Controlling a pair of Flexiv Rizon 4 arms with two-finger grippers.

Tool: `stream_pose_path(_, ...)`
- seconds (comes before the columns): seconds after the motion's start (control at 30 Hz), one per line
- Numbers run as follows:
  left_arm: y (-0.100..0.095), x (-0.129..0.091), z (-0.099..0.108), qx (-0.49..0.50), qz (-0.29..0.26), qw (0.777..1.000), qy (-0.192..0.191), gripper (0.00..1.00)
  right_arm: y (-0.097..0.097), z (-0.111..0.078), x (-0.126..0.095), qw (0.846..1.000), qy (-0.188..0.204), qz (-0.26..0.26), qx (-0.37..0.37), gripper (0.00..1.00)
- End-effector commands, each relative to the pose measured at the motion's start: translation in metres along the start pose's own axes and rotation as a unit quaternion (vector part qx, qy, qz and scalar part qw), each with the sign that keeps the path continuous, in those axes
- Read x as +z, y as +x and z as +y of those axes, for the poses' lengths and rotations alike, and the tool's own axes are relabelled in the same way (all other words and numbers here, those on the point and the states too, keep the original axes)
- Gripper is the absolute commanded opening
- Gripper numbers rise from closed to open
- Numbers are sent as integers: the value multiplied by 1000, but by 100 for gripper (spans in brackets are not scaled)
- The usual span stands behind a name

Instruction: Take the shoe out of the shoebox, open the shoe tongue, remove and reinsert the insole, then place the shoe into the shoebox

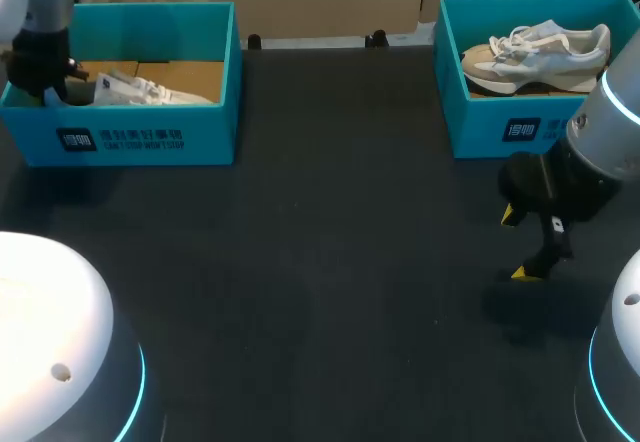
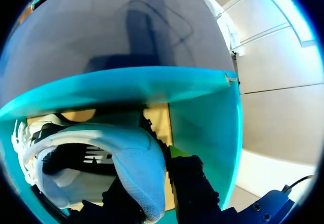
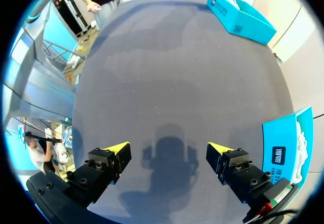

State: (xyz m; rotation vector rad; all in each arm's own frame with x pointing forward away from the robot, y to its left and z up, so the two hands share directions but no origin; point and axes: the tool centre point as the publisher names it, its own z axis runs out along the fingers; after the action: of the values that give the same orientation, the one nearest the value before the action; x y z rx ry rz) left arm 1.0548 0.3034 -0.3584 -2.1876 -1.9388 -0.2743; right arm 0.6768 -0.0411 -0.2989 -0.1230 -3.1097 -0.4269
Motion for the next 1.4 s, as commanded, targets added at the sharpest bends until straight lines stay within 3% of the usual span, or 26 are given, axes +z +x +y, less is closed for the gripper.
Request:
stream_pose_path(0.03,-1,5,2,3,-9,1000,4,0,1,-1,0,1000,0,-1,-1,100)
stream_pose_path(0.47,-4,9,1,12,-26,1000,3,0,1,-1,0,1000,0,-1,-1,100)
stream_pose_path(0.5,-4,9,1,12,-25,1000,4,19,1,-1,0,1000,0,-1,-1,100)
stream_pose_path(0.53,-4,9,1,12,-26,1000,4,30,1,-1,0,1000,0,-1,-1,100)
stream_pose_path(0.63,-5,9,1,14,-26,1000,4,49,1,-1,0,1000,0,-1,-1,100)
stream_pose_path(0.67,-5,9,1,14,-27,1000,4,73,1,-1,0,1000,0,-1,-1,100)
stream_pose_path(0.77,-4,4,0,13,-34,999,2,80,1,-1,0,1000,0,-1,-1,100)
stream_pose_path(1.13,-3,-24,1,5,-56,998,-14,89,1,-1,0,1000,0,-1,-1,100)
stream_pose_path(1.27,-4,-43,-4,-2,-58,998,-18,100,1,-1,0,1000,0,-1,-1,100)
stream_pose_path(1.4,0,-69,-10,-17,-73,997,-23,100,1,-1,0,1000,0,-1,-1,100)
